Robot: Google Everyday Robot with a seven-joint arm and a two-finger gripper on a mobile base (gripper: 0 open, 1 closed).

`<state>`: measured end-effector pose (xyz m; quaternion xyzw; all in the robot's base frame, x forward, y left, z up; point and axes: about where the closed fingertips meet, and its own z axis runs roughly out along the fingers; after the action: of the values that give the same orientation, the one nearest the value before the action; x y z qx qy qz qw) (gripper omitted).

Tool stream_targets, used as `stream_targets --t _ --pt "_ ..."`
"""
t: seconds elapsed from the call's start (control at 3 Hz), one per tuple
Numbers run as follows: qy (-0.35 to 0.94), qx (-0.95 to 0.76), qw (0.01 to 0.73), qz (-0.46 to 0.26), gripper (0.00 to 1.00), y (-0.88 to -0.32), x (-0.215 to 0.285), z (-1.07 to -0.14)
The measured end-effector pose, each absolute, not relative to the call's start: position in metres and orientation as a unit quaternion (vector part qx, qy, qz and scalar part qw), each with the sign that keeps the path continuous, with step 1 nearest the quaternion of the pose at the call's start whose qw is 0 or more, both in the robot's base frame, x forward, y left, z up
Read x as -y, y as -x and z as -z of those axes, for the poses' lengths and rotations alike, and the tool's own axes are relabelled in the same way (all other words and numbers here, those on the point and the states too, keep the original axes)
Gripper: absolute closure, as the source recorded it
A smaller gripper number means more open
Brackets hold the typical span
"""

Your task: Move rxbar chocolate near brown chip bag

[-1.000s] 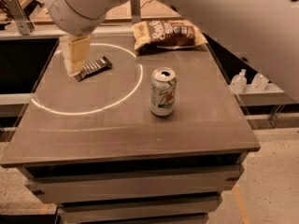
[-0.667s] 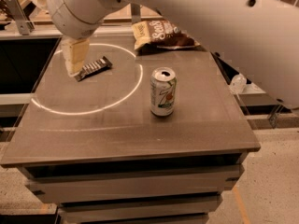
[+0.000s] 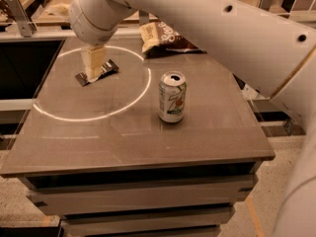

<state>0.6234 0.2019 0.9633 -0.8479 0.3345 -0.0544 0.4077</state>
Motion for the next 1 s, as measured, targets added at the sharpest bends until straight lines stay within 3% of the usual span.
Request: stream_targets --t 1.0 --pt "0.881 -0.323 0.344 0.030 0.00 -0.664 -0.160 -0.935"
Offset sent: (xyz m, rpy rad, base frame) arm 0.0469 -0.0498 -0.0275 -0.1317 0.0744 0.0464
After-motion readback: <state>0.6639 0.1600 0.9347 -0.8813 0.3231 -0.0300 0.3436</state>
